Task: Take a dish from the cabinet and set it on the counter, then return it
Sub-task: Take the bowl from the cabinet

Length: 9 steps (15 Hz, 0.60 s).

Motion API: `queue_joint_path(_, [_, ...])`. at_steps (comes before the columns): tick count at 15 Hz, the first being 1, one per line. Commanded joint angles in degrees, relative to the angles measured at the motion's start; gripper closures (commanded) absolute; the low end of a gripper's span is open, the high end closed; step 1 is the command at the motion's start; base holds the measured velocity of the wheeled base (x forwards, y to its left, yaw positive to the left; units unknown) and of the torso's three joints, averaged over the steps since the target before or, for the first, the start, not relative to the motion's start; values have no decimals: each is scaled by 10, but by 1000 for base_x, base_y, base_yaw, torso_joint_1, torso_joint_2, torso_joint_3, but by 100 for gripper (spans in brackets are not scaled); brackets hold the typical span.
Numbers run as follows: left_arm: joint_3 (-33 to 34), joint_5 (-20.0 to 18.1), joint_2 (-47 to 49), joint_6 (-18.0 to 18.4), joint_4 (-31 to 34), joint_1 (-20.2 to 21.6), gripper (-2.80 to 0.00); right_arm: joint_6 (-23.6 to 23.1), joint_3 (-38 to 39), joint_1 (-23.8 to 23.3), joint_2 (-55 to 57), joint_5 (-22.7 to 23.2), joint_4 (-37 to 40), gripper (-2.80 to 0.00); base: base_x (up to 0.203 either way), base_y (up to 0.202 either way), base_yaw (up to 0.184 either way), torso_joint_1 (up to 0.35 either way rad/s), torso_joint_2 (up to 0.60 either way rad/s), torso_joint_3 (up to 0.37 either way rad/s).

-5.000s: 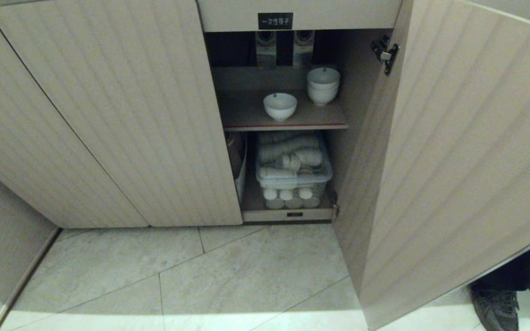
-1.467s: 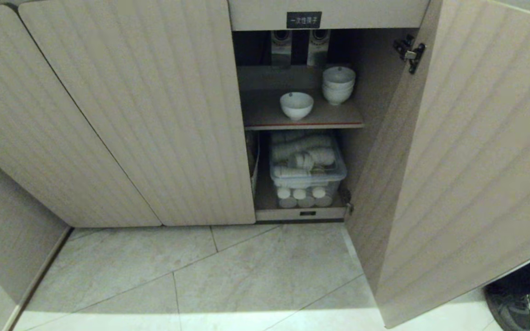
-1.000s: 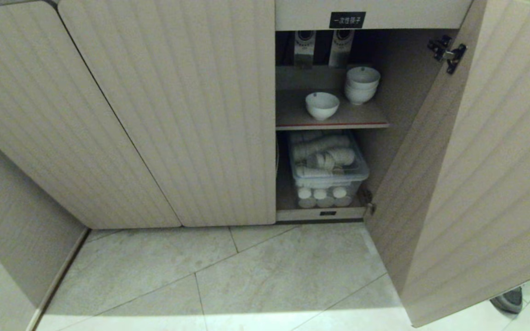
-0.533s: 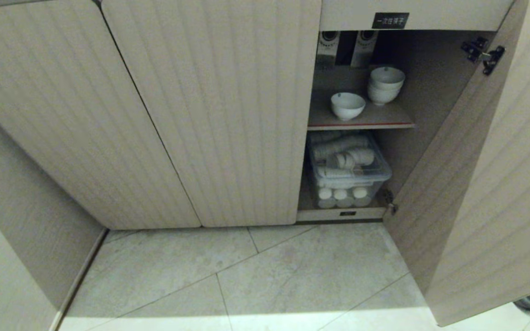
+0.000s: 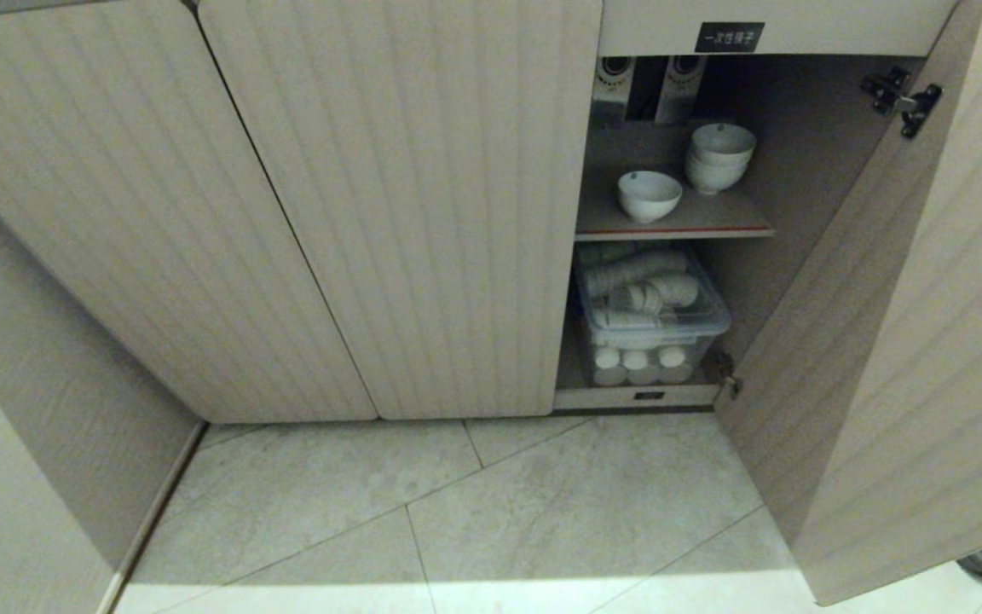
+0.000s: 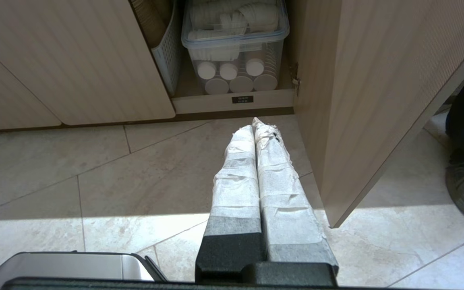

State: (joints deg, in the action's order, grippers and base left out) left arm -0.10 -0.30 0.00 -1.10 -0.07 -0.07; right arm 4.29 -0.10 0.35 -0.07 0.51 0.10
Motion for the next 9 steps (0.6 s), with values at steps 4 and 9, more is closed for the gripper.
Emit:
queue_joint_path(4, [0,0,0,0,0,0,0,0,0,0,1,0,0,0,0,0,0,0,0,0])
queue_joint_path(9, [0,0,0,0,0,0,0,0,0,0,1,0,0,0,0,0,0,0,0,0])
